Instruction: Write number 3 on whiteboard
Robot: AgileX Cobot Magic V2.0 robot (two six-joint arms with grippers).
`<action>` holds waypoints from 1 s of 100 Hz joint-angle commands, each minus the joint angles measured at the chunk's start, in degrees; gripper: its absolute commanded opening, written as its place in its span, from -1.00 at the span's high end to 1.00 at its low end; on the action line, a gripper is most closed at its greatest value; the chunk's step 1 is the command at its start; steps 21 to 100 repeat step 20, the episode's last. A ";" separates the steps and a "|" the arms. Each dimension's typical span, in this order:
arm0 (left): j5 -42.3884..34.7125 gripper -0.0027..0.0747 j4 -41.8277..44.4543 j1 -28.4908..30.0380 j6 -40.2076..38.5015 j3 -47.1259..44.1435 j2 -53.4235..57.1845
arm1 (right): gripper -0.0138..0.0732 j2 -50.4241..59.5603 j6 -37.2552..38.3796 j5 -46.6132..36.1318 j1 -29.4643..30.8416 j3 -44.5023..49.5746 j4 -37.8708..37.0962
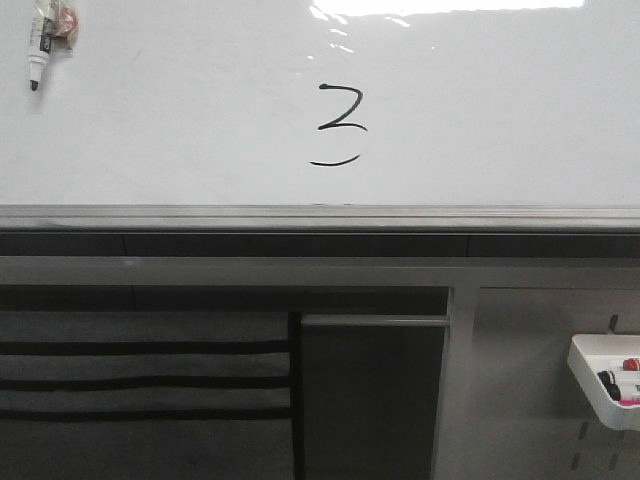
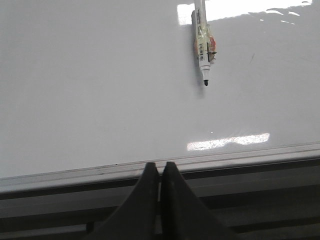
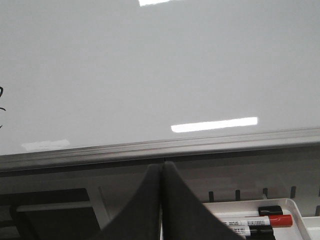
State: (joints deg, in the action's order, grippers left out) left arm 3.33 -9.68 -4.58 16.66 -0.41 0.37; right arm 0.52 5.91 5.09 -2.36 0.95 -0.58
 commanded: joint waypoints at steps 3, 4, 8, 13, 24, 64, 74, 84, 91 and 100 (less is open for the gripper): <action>-4.21 0.98 -0.51 0.21 -0.40 -0.09 1.69 | 0.85 1.24 -0.21 -4.75 0.29 1.19 0.06; -4.21 0.98 -0.51 0.21 -0.40 -0.09 1.69 | 0.85 1.24 -0.21 -4.75 0.29 1.19 0.06; -4.21 0.98 -0.51 0.21 -0.40 -0.09 1.69 | 0.85 1.24 -0.21 -4.75 0.29 1.19 0.06; -4.21 0.98 -0.51 0.21 -0.40 -0.09 1.69 | 0.85 1.24 -0.21 -4.75 0.29 1.19 0.06; -4.21 0.98 -0.51 0.21 -0.40 -0.09 1.69 | 0.85 1.24 -0.21 -4.75 0.29 1.19 0.06; -4.21 0.98 -0.51 0.21 -0.40 -0.09 1.69 | 0.85 1.24 -0.21 -4.75 0.29 1.19 0.06; -4.21 0.98 -0.51 0.21 -0.40 -0.09 1.69 | 0.85 1.24 -0.21 -4.75 0.29 1.19 0.06; -4.21 0.98 -0.51 0.21 -0.40 -0.09 1.69 | 0.85 1.24 -0.21 -4.75 0.29 1.19 0.06; -4.21 0.98 -0.51 0.21 -0.40 -0.09 1.69 | 0.85 1.24 -0.21 -4.75 0.29 1.19 0.06; -4.21 0.98 -0.51 0.21 -0.40 -0.09 1.69 | 0.85 1.24 -0.21 -4.75 0.29 1.19 0.06</action>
